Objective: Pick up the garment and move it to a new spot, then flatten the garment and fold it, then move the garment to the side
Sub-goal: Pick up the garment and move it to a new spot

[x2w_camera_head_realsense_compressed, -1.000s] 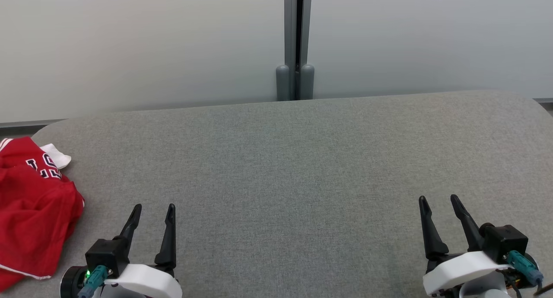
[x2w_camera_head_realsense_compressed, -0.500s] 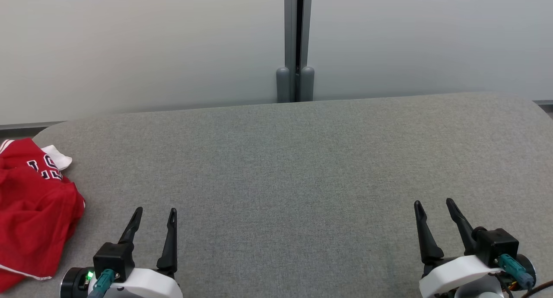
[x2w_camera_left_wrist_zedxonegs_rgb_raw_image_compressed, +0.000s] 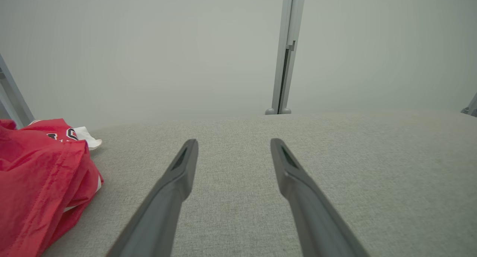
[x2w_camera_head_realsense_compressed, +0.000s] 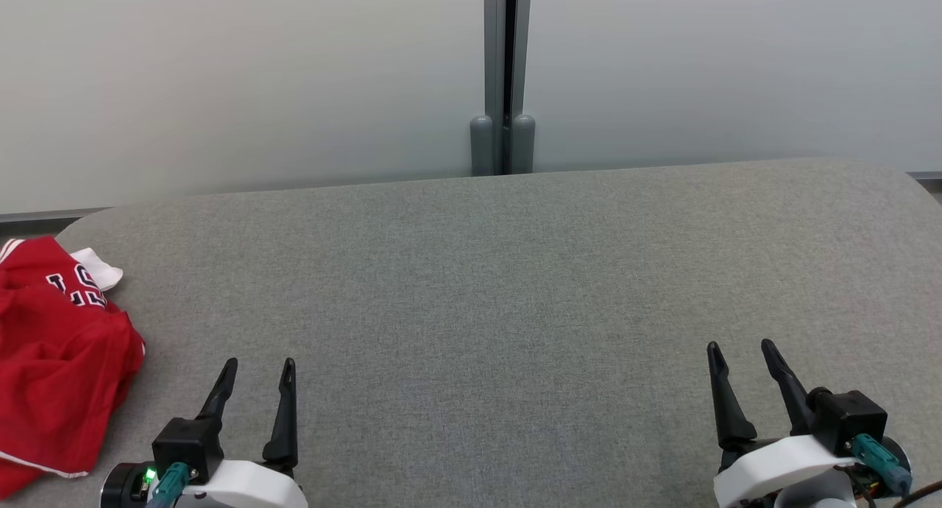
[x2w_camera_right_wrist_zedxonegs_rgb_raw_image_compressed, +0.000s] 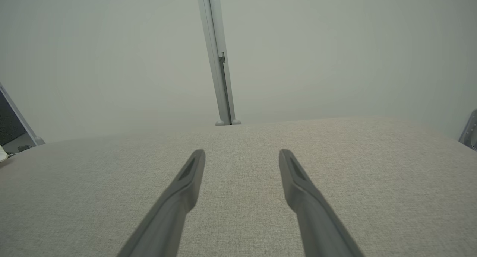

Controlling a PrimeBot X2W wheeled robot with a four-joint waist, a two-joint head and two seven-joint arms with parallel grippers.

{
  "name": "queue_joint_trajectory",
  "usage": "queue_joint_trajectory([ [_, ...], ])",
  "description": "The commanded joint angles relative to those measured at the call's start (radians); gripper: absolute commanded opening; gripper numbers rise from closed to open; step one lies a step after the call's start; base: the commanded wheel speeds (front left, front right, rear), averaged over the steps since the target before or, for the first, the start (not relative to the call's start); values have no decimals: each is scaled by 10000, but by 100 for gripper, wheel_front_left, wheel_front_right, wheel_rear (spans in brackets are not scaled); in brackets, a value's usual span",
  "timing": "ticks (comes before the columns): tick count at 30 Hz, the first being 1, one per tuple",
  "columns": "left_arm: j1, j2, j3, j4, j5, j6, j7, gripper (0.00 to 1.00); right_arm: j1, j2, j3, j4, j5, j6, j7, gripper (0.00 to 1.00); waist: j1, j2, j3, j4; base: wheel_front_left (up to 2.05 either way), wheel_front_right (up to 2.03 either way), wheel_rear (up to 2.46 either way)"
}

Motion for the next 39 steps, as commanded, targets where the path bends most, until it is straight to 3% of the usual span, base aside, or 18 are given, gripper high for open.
queue_joint_trajectory([
  [1, 12, 29, 33, 13, -19, -36, -19, 100, -32, -19, -14, 17, 48, 2, -22, 100, 0, 0, -2, 3, 0, 0, 0],
  [16, -243, -7, 177, 153, -148, -64, -18, 100, 37, -38, -96, 16, -89, 0, 11, 100, 0, 0, -48, 438, 0, 0, 0],
  [32, -388, -15, 818, 14, -204, 81, -13, 100, 229, -13, 91, -875, -209, 0, 431, 100, 0, 0, -210, 3422, 0, 0, 0],
  [39, -273, -11, 1139, -65, -87, 111, -12, 100, 212, 2, 355, -1171, -266, 0, 611, 100, 0, 0, -228, 4175, 0, 0, 0],
])
